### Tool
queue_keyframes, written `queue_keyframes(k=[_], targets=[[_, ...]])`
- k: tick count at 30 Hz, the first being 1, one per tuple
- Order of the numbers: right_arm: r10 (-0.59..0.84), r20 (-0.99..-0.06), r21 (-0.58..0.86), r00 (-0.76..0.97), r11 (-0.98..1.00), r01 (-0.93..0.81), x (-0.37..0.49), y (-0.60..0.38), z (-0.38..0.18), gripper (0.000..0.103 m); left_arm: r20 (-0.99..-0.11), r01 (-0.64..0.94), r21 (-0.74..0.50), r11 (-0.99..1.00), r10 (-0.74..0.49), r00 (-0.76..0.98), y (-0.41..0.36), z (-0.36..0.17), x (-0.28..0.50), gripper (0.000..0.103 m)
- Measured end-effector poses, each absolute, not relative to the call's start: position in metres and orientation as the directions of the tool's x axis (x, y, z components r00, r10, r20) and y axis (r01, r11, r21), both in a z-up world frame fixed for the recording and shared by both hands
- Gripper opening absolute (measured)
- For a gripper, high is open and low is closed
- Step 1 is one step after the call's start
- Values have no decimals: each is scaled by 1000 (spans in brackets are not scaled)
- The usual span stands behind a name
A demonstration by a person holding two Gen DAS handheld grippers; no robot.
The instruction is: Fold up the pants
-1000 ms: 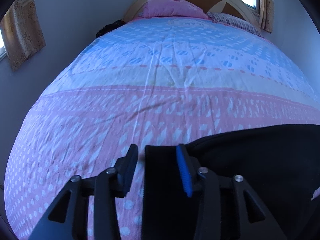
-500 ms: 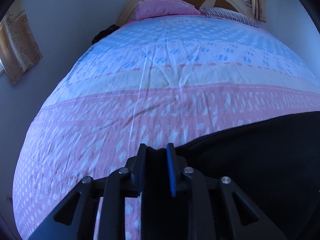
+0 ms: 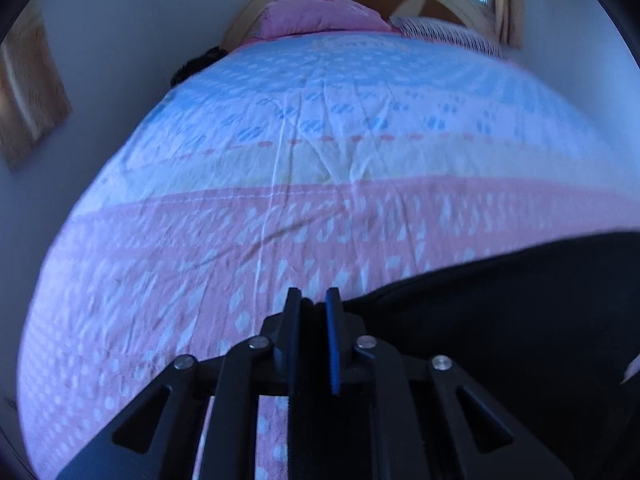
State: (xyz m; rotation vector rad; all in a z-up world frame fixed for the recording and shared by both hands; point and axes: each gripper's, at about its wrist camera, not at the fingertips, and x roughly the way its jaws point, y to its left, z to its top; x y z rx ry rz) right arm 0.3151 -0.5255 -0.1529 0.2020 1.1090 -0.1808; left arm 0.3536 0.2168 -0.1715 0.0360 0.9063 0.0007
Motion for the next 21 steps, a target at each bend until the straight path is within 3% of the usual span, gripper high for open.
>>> queue_keyframes(k=[11,21], targets=[[-71,-784,95,616,968,233,257,-521,-90,7,-683,41,-49,998,-64,727,231,-131,305,11],[-53,-719,146,693,963,226,179,-516,-67,7,-601,54,-145,988,-131,788,243,-108,256,11]])
